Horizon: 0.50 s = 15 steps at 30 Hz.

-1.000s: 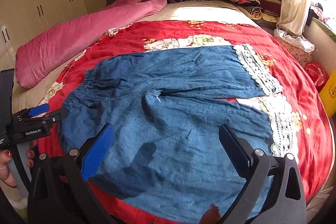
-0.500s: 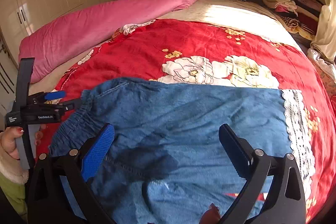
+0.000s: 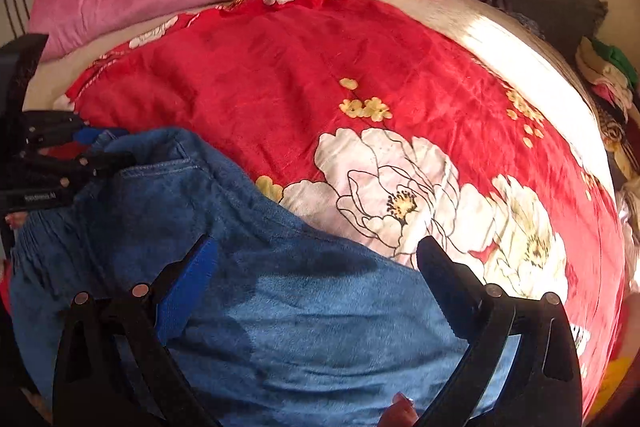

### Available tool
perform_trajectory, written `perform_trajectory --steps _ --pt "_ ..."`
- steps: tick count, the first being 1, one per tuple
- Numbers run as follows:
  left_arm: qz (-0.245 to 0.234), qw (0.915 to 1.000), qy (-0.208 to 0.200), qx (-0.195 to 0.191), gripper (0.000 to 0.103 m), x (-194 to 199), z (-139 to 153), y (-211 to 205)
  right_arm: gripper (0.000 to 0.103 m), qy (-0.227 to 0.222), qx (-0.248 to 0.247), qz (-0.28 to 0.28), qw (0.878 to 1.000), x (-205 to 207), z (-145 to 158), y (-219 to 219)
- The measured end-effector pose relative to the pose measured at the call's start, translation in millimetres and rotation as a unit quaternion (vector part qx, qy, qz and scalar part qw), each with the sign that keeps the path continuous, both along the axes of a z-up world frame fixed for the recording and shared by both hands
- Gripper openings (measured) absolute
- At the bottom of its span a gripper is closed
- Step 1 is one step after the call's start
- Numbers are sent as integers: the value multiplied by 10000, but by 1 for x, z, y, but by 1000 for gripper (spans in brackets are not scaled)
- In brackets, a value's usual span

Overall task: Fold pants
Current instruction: 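Grasp the elastic waistband with the left gripper while the right gripper grasps the waist edge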

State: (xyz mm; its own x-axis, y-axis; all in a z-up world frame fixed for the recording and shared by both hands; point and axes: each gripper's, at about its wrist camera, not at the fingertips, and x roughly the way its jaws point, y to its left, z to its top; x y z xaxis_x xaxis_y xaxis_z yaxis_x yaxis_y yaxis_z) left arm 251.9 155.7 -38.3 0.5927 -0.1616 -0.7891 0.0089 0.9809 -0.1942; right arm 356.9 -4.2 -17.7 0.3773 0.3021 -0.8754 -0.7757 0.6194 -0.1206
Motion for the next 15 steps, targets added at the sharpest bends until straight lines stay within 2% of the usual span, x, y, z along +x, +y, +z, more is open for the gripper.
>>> perform_trajectory --steps 3,5,7,9,12,15 --pt "-14 9996 -155 -235 24 -2 5 7 97 84 -428 457 9980 5 -15 17" --pt "-47 9992 -283 -271 24 -4 10 8 75 402 -457 669 9959 6 -24 25" --pt "-95 9987 -414 -271 24 -7 17 7 35 571 -200 652 9960 3 -20 27" --pt "-135 9982 -534 -228 24 -10 23 6 14 634 63 491 9968 -2 -10 24" --pt "-211 9966 -760 -234 24 -18 34 4 5 472 423 276 9976 -16 10 8" --pt "-335 9948 -944 -173 24 -29 43 1 5 318 787 101 9963 -40 35 -11"
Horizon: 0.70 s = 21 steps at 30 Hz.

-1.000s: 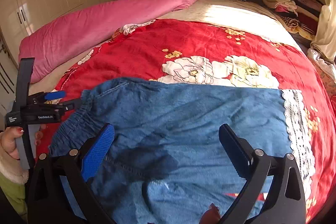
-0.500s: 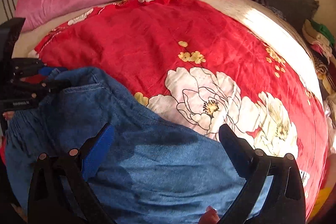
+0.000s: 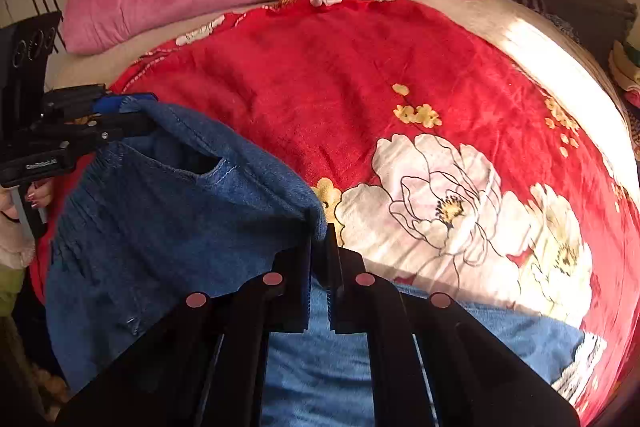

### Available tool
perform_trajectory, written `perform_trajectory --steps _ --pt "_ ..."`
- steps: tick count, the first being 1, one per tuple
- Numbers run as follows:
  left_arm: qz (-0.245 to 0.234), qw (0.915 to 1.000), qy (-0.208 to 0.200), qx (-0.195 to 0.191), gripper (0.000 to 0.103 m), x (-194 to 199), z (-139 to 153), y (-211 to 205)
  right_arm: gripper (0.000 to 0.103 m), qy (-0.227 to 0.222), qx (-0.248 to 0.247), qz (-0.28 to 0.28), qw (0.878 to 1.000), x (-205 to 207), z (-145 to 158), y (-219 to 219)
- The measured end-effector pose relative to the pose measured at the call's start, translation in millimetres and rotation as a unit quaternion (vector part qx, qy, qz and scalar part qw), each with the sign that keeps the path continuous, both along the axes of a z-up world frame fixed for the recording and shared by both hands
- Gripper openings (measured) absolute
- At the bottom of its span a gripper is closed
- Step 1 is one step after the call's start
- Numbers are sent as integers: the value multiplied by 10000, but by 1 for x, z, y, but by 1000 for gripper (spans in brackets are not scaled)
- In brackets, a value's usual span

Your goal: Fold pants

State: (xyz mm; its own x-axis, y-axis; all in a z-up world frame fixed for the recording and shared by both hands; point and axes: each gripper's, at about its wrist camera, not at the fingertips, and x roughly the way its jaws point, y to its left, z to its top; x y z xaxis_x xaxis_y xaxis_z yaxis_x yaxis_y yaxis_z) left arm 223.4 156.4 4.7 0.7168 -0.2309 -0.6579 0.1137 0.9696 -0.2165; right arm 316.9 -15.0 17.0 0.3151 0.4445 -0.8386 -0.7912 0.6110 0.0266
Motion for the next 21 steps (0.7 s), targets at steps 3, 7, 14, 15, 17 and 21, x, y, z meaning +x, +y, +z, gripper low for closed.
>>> perform_trajectory --steps 3,7,14,15,17,21 --pt "-285 9991 -305 80 24 -20 17 -7 5 -155 373 -59 9992 -34 24 -22" --pt "-725 9955 -567 239 24 -51 34 -22 5 -287 648 -121 9974 -91 44 -50" --pt "-1149 9905 -585 480 25 -129 29 -45 5 -34 856 25 9963 -184 36 -75" --pt "-1141 9905 -514 562 25 -139 25 -48 5 62 862 61 9962 -196 31 -76" --pt "-1152 9907 -346 629 25 -153 16 -51 5 226 819 75 9964 -216 17 -73" --pt "-1118 9904 -80 810 26 -179 -4 -57 5 499 744 11 9960 -245 -9 -68"
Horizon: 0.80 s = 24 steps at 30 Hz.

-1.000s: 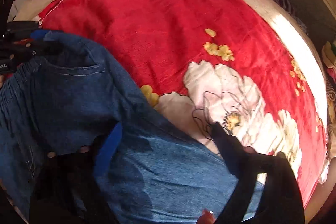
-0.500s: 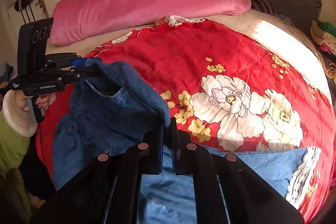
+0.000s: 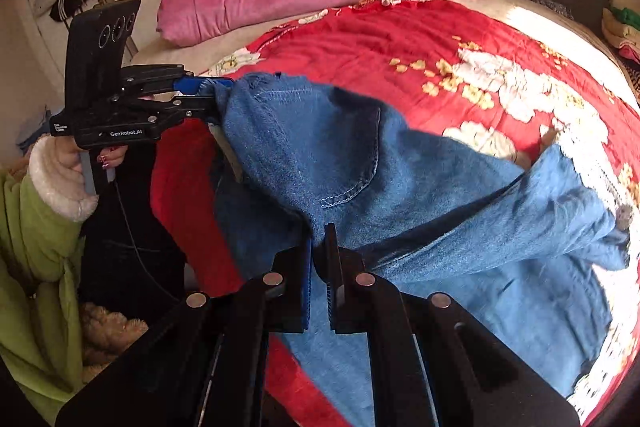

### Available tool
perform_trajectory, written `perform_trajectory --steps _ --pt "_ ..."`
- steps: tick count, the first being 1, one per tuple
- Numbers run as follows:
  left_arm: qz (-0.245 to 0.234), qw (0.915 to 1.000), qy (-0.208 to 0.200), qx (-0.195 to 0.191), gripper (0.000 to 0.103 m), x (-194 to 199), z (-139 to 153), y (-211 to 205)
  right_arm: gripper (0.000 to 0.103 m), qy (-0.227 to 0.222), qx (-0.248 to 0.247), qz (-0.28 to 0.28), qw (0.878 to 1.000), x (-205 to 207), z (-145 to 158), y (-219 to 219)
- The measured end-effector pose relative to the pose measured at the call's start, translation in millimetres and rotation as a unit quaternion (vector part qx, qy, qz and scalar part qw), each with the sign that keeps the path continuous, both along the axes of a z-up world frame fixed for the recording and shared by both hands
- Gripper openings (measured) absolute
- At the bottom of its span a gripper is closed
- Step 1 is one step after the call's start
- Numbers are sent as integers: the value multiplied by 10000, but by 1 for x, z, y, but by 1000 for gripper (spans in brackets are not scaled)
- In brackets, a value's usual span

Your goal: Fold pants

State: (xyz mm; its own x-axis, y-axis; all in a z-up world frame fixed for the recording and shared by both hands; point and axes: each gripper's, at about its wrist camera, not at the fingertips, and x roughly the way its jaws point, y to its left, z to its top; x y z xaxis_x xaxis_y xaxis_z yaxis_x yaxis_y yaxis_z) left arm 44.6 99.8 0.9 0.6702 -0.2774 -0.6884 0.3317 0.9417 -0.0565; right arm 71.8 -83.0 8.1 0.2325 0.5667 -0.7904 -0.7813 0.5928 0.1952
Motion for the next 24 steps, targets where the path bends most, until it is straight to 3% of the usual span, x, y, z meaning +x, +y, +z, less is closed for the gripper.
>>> perform_trajectory --steps 5,7,10,14,18,20,24 --pt "396 9992 81 65 27 -16 -4 3 6 370 347 -270 9983 -19 -16 5" --pt "566 9983 -125 96 32 -21 1 4 9 271 194 -320 9989 -24 -27 13" --pt "760 9969 157 118 45 -16 -8 6 9 305 111 -540 9980 -22 -45 16" --pt "815 9961 303 -167 50 -28 -9 15 16 321 266 -560 9976 -26 -42 14" --pt "970 9938 243 -492 55 -47 7 25 21 302 312 -555 9975 -31 -43 12" --pt "1045 9932 46 -510 56 -57 21 24 33 356 369 -524 9973 -31 -44 14" --pt "910 9932 -348 -636 56 -61 55 5 37 258 341 -514 9978 -36 -45 17"
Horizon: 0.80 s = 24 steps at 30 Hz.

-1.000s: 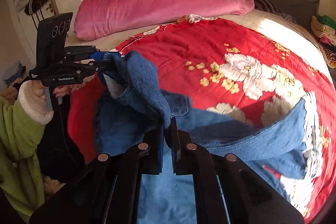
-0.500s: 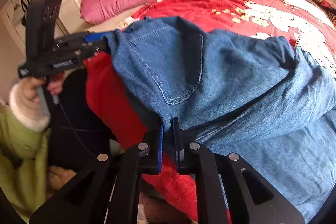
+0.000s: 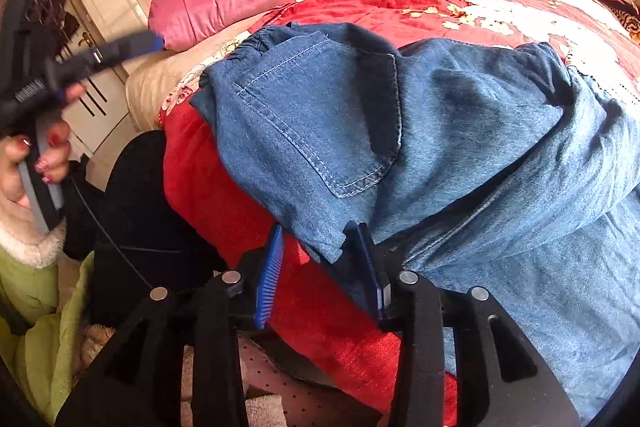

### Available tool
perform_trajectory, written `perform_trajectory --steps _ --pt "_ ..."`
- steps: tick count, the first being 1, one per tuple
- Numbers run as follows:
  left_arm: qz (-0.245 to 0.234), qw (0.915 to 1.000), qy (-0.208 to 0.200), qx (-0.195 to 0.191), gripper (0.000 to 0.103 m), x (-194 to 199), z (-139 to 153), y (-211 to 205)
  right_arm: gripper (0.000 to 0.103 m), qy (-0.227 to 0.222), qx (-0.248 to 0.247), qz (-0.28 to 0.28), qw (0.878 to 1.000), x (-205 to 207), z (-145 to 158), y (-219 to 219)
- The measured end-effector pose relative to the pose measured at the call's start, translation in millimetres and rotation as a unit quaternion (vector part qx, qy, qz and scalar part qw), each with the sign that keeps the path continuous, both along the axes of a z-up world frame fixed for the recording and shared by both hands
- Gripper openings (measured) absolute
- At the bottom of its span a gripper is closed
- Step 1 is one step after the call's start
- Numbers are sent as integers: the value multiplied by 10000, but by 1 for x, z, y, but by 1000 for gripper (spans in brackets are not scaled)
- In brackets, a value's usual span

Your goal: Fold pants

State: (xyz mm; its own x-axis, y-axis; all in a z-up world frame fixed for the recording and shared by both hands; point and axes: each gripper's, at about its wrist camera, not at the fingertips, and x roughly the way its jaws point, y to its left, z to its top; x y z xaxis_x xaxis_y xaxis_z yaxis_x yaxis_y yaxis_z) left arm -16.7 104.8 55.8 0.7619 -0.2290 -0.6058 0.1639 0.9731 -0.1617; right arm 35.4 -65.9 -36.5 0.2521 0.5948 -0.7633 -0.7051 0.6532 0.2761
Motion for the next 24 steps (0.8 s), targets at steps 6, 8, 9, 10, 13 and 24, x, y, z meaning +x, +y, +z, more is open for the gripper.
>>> perform_trajectory --steps 6,8,9,10,13,24 --pt "-487 9942 923 -247 36 46 -42 -41 41 144 281 -114 9994 -3 13 -17" --pt "-242 9910 1315 -37 34 53 -72 -35 41 5 498 -320 9982 -6 26 -30" --pt "-177 9891 1459 -90 32 53 -85 -30 41 -96 583 -401 9975 -6 32 -34" --pt "-173 9884 1494 -215 30 52 -92 -25 41 -180 635 -454 9968 -5 37 -35" --pt "-189 9895 1408 -250 30 46 -97 -22 41 -236 646 -599 9958 5 40 -28" --pt "-215 9909 1300 -285 30 49 -104 -23 43 591 119 -1063 9925 36 -16 -19"
